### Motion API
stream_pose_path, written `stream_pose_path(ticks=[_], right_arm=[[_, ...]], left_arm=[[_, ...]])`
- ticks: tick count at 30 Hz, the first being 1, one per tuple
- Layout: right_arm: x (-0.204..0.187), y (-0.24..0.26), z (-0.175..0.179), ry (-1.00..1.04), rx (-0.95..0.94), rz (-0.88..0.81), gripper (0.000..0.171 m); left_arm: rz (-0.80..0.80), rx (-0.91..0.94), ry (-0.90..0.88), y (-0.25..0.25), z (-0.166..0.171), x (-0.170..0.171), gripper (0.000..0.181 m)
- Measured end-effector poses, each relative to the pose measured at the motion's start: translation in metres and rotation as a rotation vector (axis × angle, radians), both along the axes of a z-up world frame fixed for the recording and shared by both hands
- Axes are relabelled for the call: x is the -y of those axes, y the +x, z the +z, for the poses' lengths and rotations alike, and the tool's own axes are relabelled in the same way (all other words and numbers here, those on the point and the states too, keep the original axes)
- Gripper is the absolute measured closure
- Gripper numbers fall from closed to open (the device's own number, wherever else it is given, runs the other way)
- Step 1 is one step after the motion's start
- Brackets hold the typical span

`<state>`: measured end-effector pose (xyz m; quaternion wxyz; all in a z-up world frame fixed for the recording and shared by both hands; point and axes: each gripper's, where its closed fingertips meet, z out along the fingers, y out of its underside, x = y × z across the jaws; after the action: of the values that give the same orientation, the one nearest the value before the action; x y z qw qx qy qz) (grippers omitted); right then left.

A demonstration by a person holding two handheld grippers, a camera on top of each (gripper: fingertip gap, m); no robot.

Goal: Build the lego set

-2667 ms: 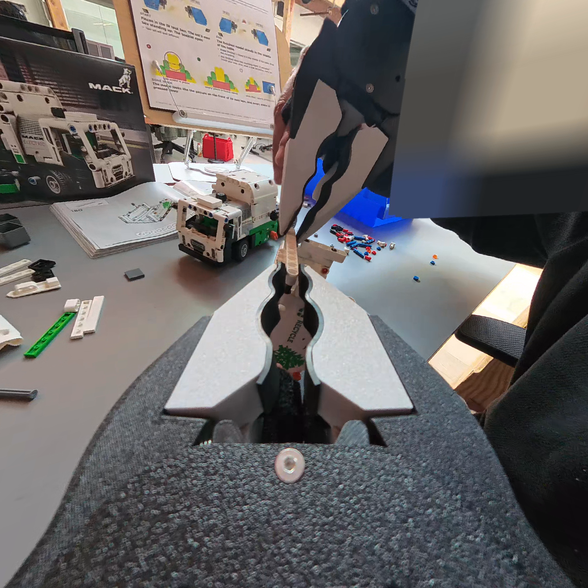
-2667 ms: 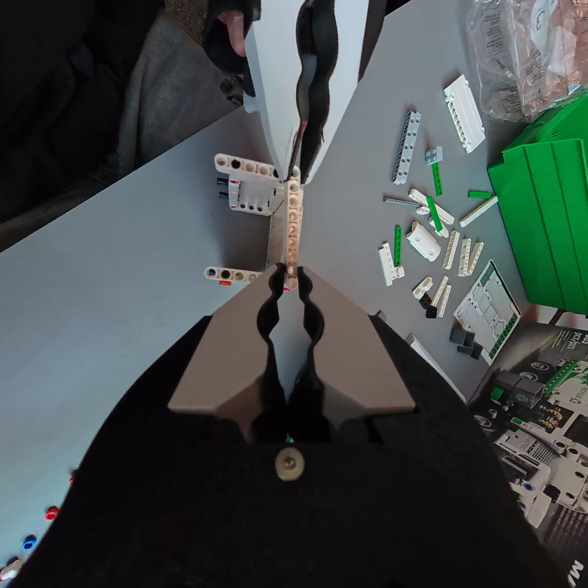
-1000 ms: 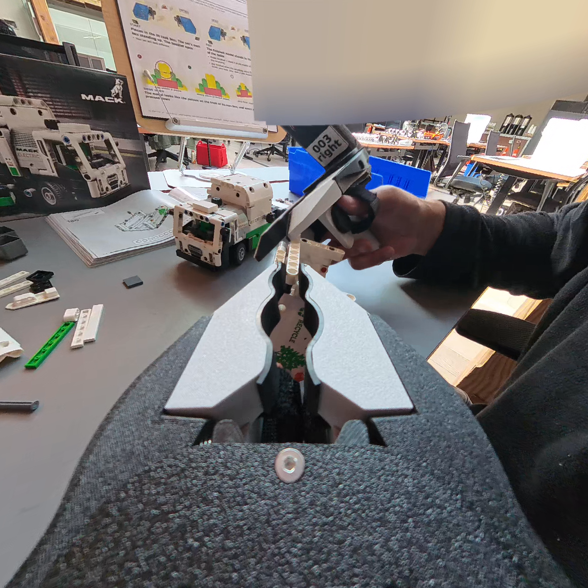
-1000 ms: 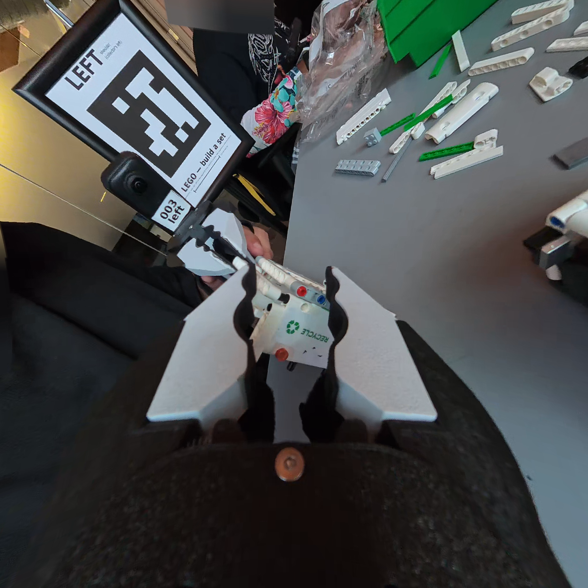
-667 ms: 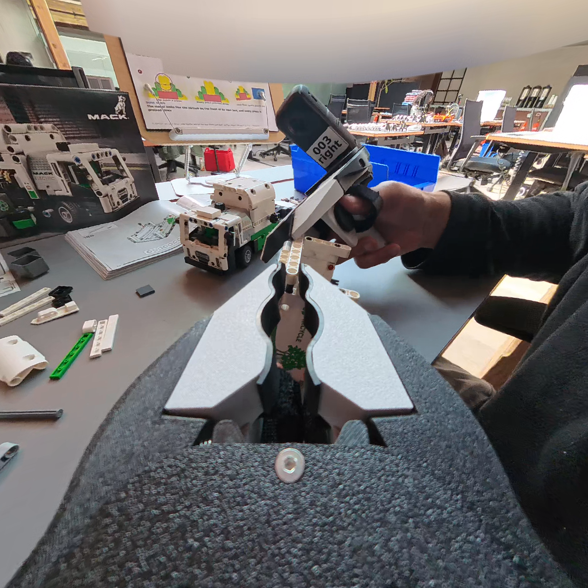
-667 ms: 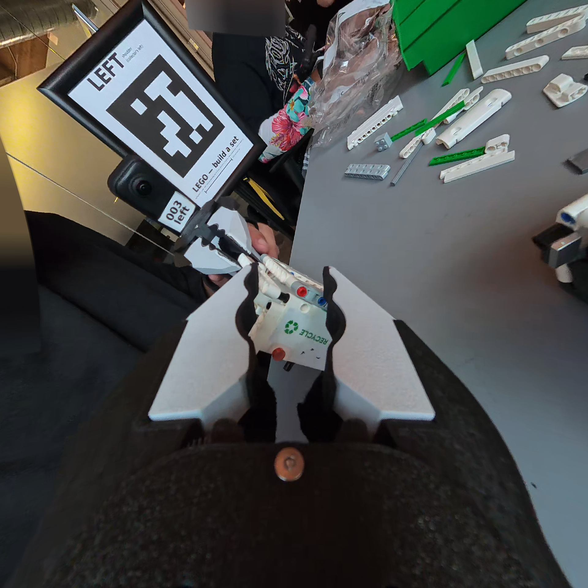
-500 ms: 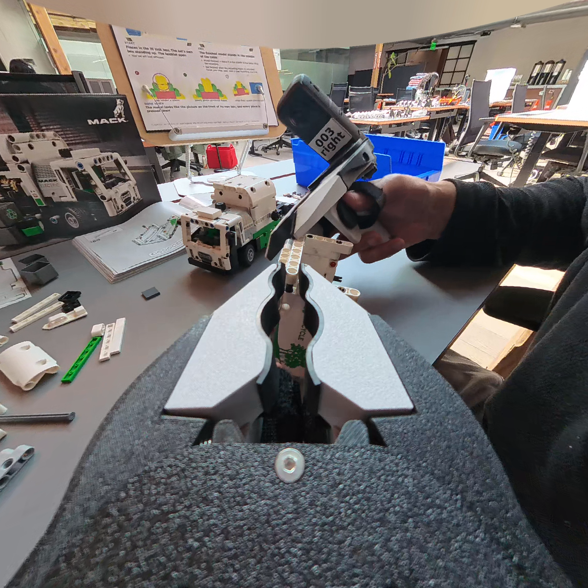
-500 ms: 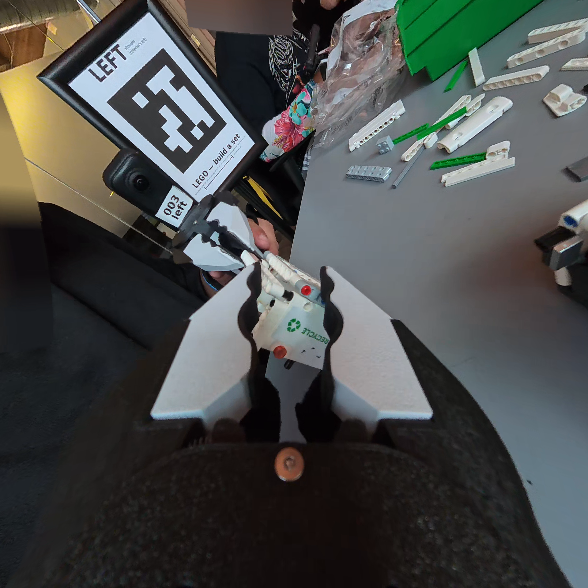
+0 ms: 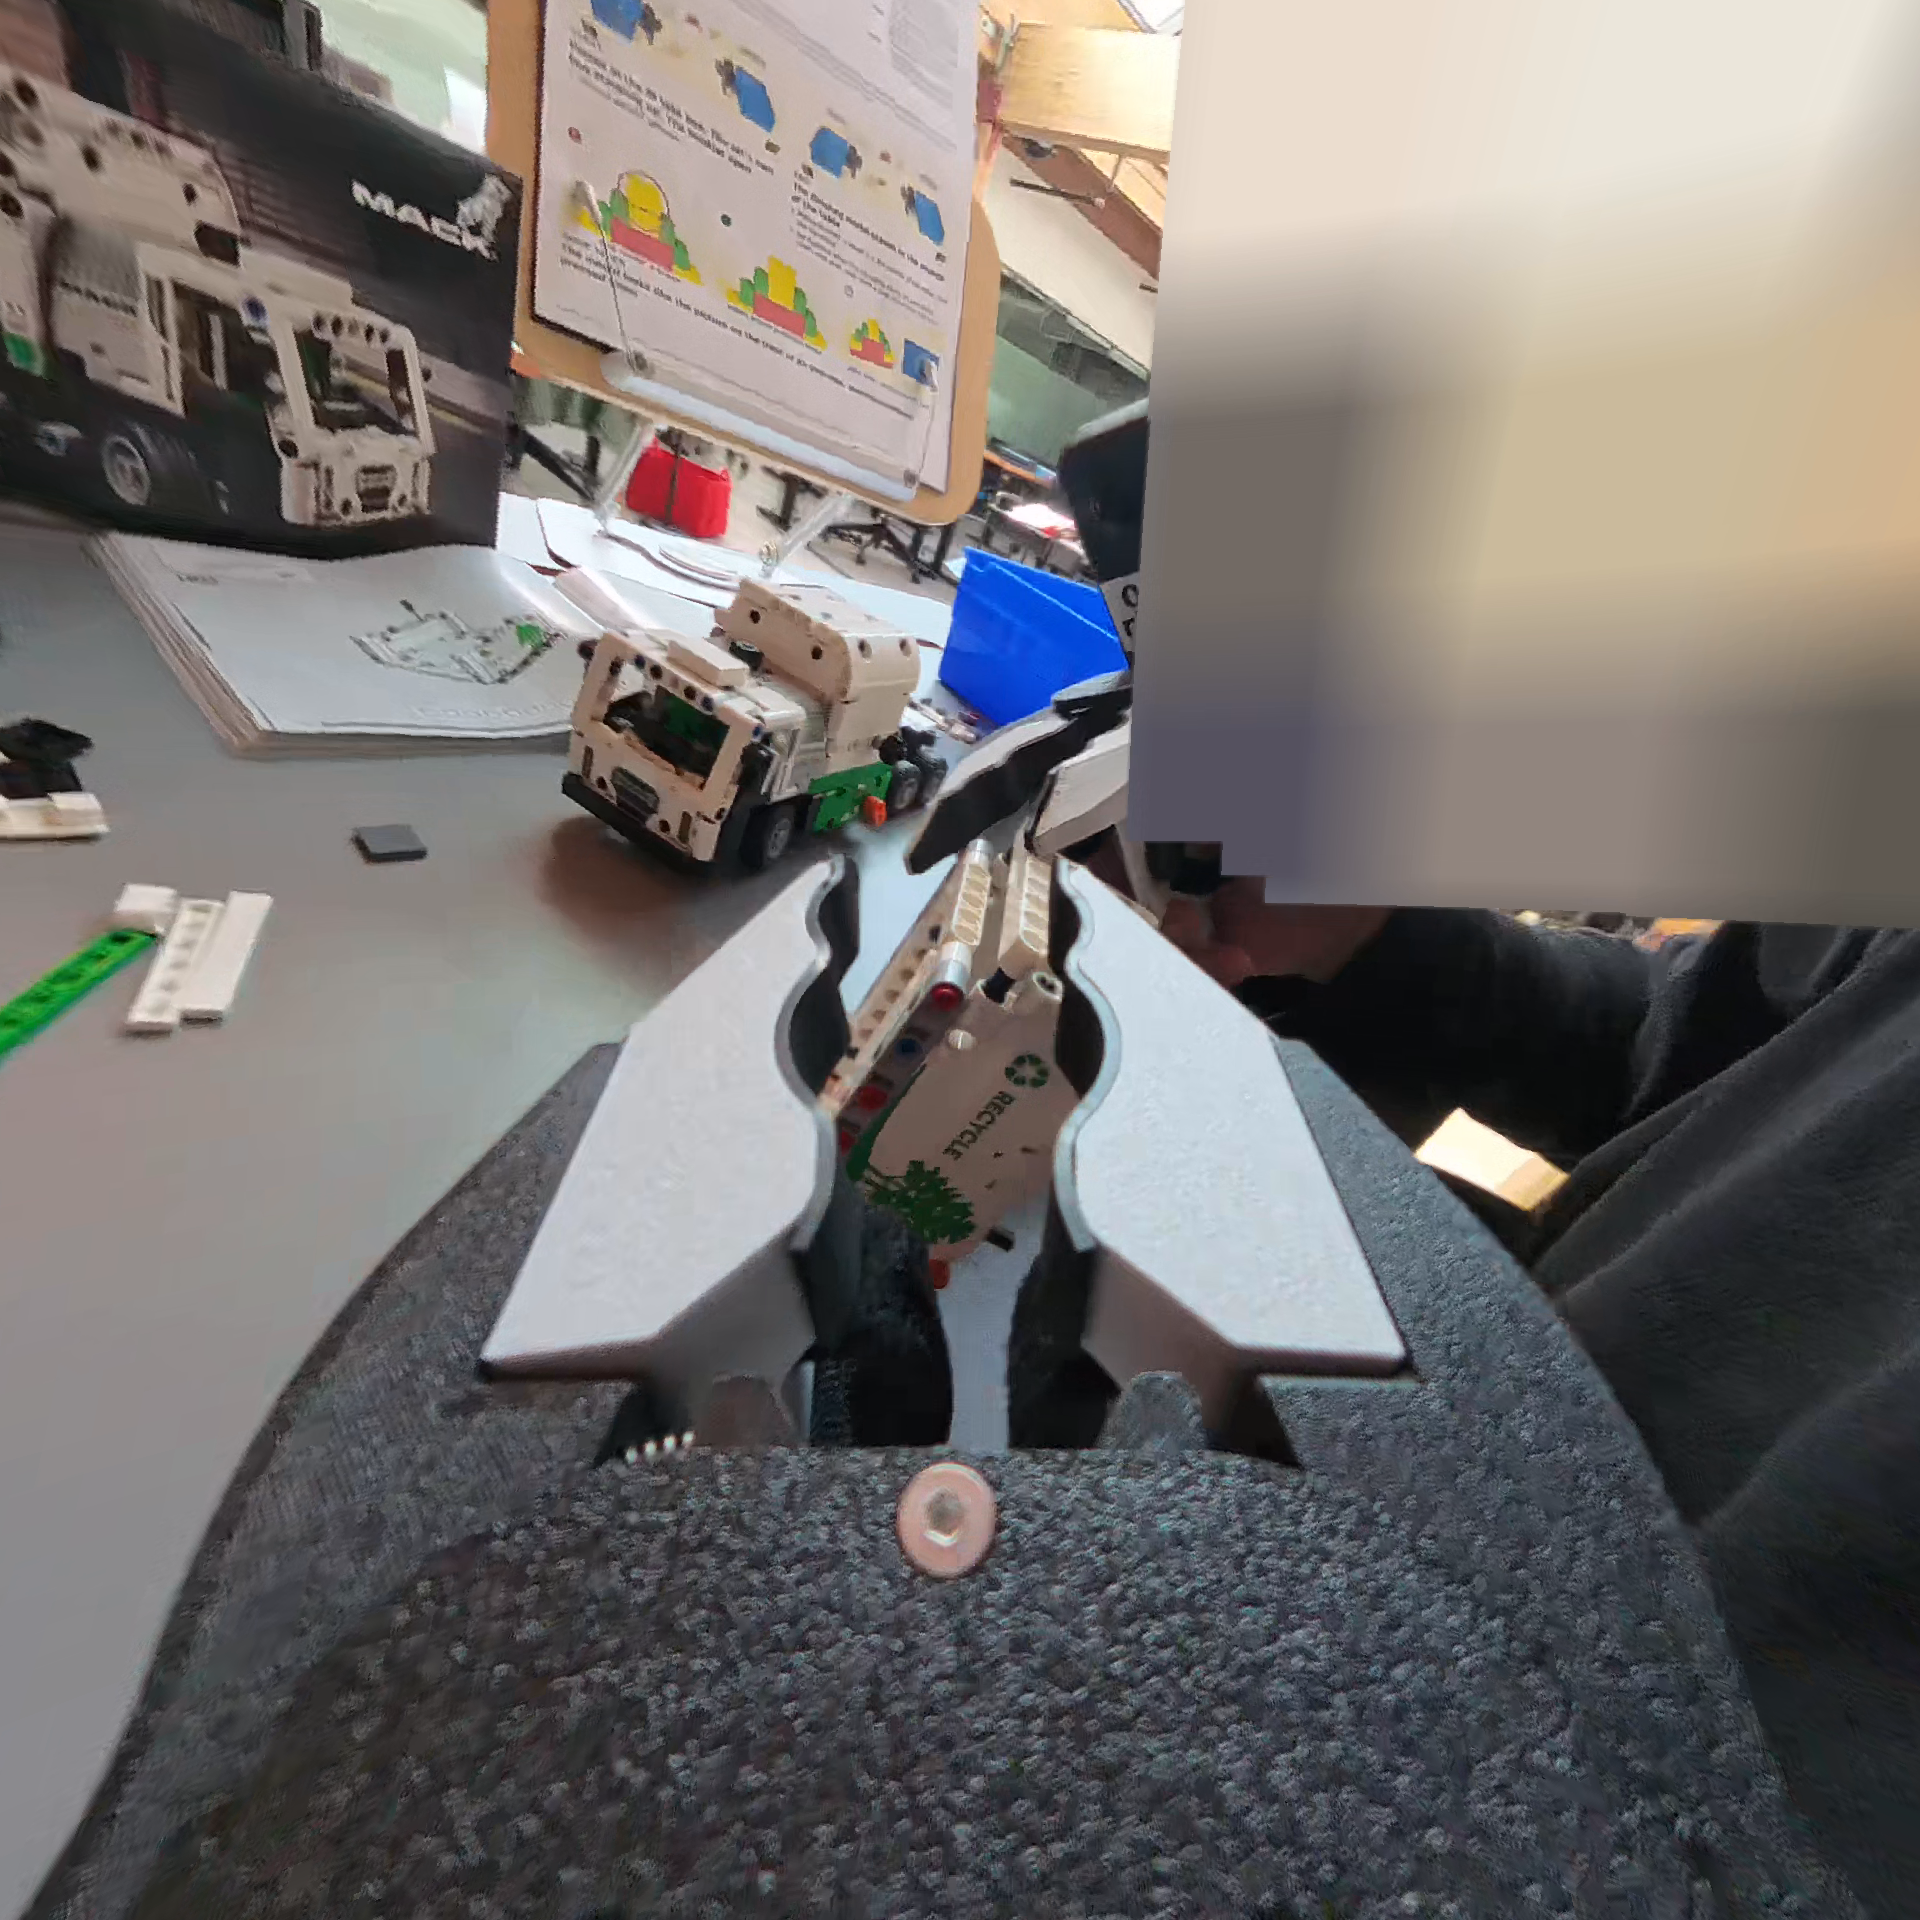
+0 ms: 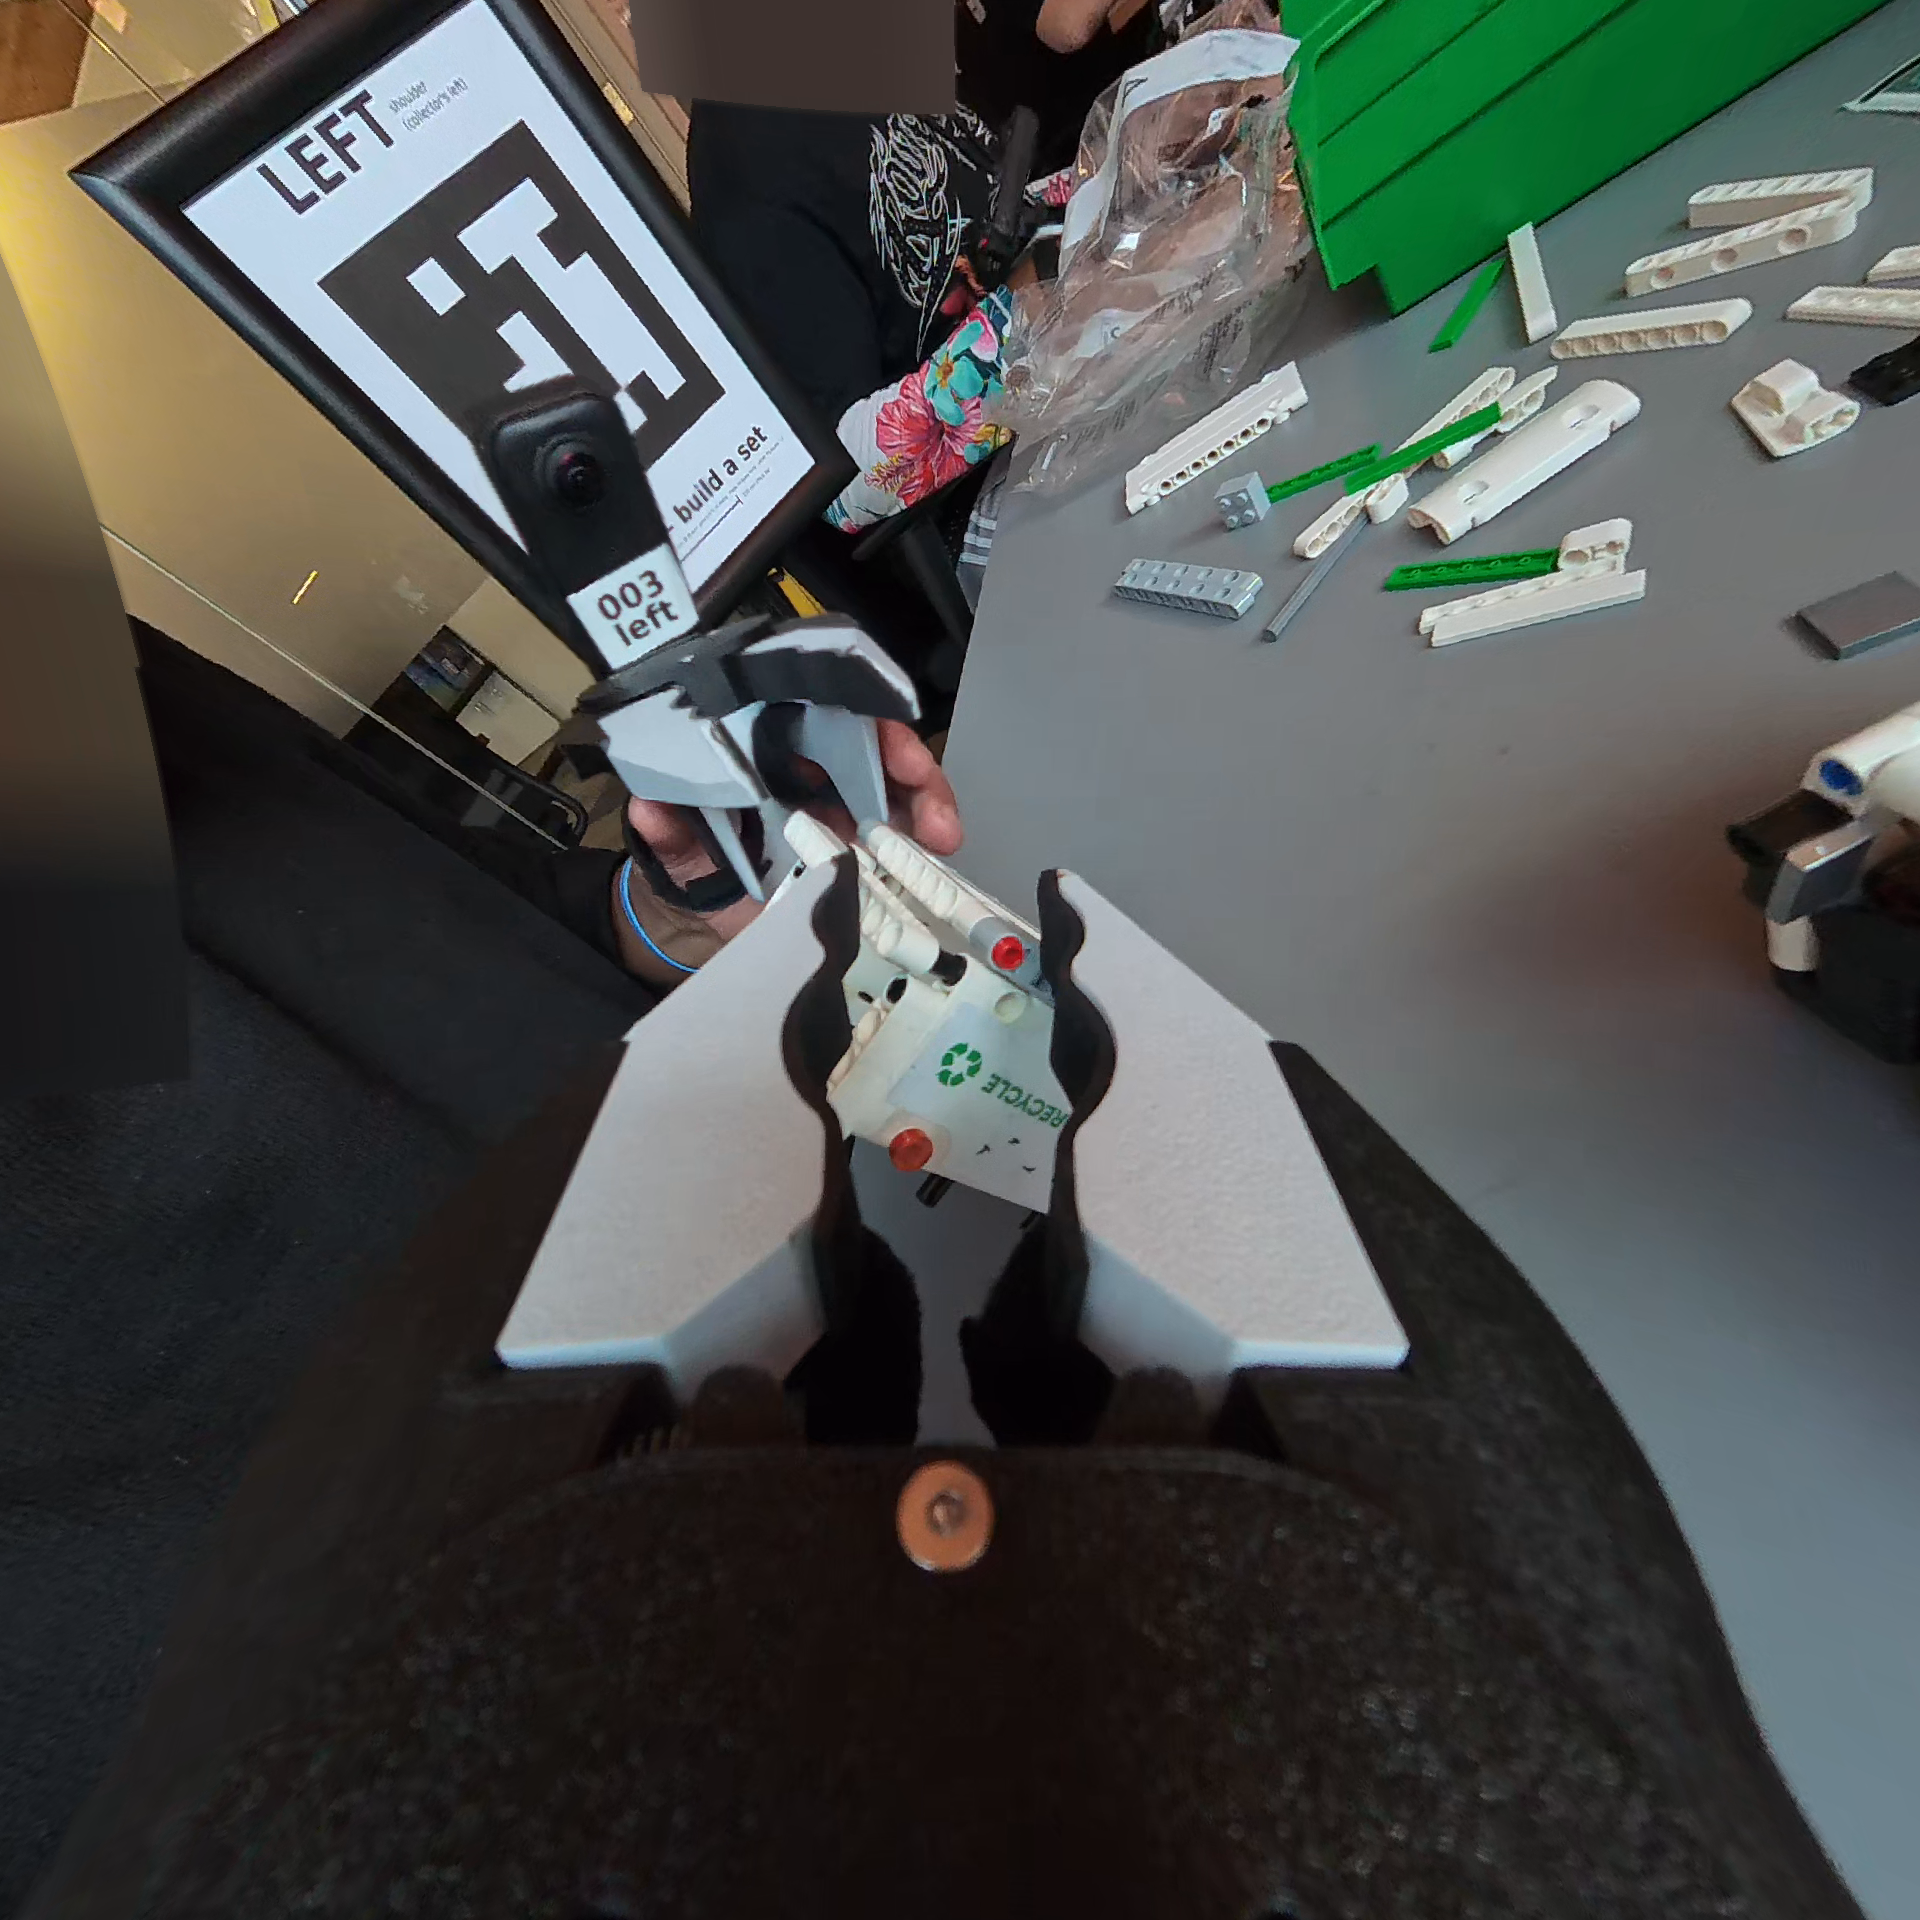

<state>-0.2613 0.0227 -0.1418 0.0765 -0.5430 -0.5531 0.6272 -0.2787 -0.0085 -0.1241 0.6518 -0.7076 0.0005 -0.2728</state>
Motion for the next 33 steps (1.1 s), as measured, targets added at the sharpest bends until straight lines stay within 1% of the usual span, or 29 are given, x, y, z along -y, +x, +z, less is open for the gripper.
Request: stream_pose_path(ticks=[4,7,9,12,15,18,20,25,28,30,32,33], right_arm=[[0.001,0.000,0.001,-0.029,-0.008,0.008,0.140],[0.002,0.000,0.000,-0.076,-0.010,0.021,0.139],[0.002,0.000,0.000,-0.103,-0.013,0.029,0.139],[0.001,0.001,0.000,-0.135,-0.018,0.040,0.139],[0.002,0.001,0.000,-0.133,-0.023,0.044,0.139],[0.002,0.001,0.000,-0.122,-0.027,0.045,0.140],[0.002,0.001,0.000,-0.119,-0.026,0.045,0.140],[0.001,0.001,0.000,-0.109,-0.024,0.042,0.141],[0.001,0.001,0.000,-0.116,-0.018,0.046,0.140],[0.001,0.001,0.000,-0.108,-0.005,0.044,0.140],[0.001,0.003,0.000,-0.099,0.004,0.049,0.139],[0.002,0.004,0.000,-0.106,0.006,0.057,0.136]], left_arm=[[-0.045,0.049,-0.034,0.009,-0.009,-0.005,0.148],[-0.072,0.052,-0.062,0.016,-0.016,-0.008,0.153],[-0.092,0.094,-0.070,0.020,-0.017,-0.008,0.157],[-0.110,0.148,-0.076,0.020,-0.017,-0.009,0.156],[-0.100,0.167,-0.063,0.016,-0.014,-0.008,0.152],[-0.093,0.208,-0.051,0.010,-0.010,-0.008,0.152],[-0.098,0.211,-0.048,0.009,-0.010,-0.009,0.152],[-0.111,0.185,-0.026,0.012,-0.007,-0.008,0.168],[-0.109,0.186,-0.033,0.011,-0.007,-0.009,0.167],[-0.110,0.200,-0.037,0.010,-0.009,-0.009,0.162],[-0.106,0.195,-0.041,0.010,-0.010,-0.010,0.163],[-0.102,0.187,-0.038,0.010,-0.010,-0.010,0.162]])
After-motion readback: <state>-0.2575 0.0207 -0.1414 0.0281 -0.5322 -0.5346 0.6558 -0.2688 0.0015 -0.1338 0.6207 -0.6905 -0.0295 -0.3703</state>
